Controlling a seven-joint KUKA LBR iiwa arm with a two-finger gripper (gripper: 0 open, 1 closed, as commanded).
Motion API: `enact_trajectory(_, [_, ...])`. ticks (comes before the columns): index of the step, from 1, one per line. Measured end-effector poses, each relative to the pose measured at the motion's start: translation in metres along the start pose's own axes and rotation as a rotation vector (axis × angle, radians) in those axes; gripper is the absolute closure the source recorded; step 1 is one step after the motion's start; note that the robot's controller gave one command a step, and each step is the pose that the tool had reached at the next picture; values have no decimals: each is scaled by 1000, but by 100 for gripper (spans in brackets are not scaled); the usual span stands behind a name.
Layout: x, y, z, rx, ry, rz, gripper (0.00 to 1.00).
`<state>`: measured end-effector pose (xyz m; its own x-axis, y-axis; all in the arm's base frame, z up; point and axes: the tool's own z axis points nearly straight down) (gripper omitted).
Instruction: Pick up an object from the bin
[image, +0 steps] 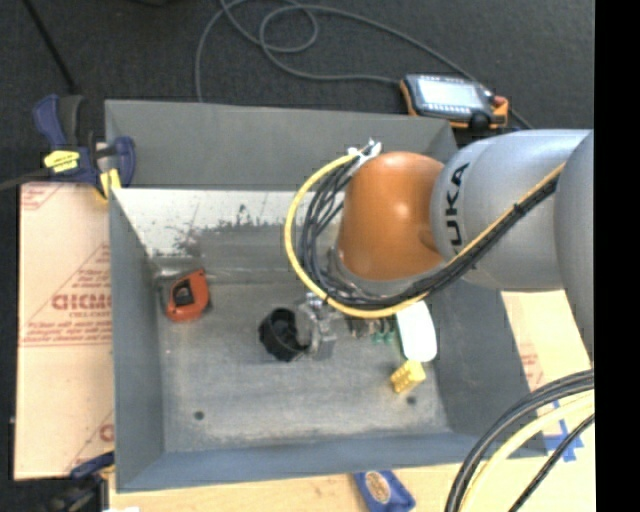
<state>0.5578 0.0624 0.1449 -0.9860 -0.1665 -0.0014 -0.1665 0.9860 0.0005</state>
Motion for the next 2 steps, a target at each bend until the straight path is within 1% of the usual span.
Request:
enact_trajectory(1, [7,16,-55,1,4,7,100])
enact_trajectory(2, [12,30,-98,1,-5,-24,100])
